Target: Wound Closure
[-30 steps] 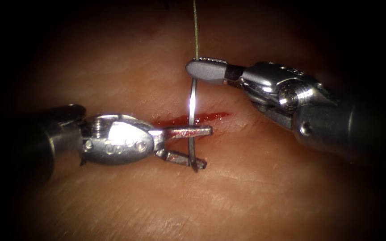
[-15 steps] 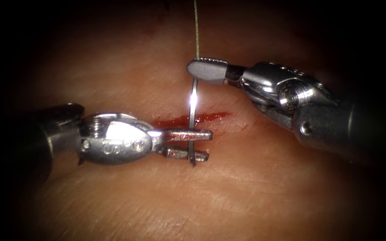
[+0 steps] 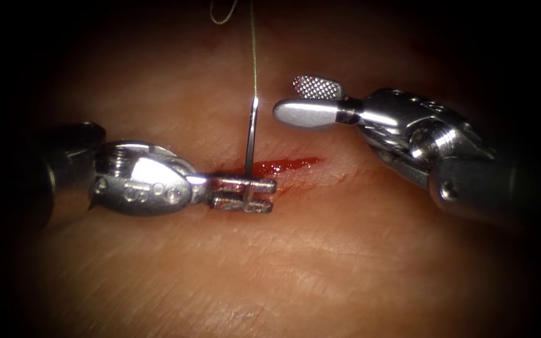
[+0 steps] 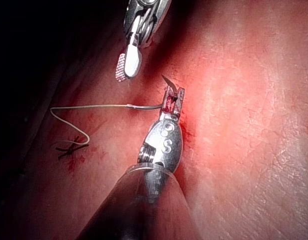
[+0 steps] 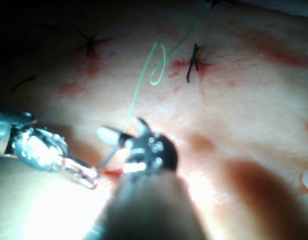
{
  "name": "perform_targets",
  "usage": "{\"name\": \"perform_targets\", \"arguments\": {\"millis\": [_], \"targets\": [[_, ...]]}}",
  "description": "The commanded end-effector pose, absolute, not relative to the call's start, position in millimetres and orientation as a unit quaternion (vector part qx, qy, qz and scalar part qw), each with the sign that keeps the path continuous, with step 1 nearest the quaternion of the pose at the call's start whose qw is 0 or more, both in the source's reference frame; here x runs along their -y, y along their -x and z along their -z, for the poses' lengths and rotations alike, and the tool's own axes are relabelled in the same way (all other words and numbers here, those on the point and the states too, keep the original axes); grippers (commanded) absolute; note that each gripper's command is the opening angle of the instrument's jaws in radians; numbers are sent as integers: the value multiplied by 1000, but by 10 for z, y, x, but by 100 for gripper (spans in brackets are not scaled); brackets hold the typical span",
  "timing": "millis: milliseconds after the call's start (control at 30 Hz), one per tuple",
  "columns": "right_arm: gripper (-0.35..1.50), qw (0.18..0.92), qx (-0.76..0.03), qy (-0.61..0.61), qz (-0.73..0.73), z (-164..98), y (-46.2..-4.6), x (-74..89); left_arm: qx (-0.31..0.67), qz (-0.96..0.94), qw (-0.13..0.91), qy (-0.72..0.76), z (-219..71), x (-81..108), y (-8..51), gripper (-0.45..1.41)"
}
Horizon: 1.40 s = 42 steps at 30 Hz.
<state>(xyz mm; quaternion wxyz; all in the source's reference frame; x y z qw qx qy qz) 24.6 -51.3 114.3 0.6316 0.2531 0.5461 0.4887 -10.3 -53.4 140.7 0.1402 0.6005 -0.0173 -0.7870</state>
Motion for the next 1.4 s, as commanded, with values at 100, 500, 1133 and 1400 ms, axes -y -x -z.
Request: {"name": "perform_targets", "arguments": {"millis": [100,500,1133,1400], "targets": [[88,624,-545,-274,-489,-1148,-252,514,28,782,159,-602,-1413,529,106,-45],[72,557,-533,-337,-541,-1175,-250,527,83,751,252,-605,-1409,526,105,-45],[51,501,-523,-376,-578,-1192,-266,542,95,746,264,-604,-1408,525,106,-45],[27,501,-524,-374,-579,-1193,-273,546,95,746,265,-604,-1409,526,106,-45]]}}
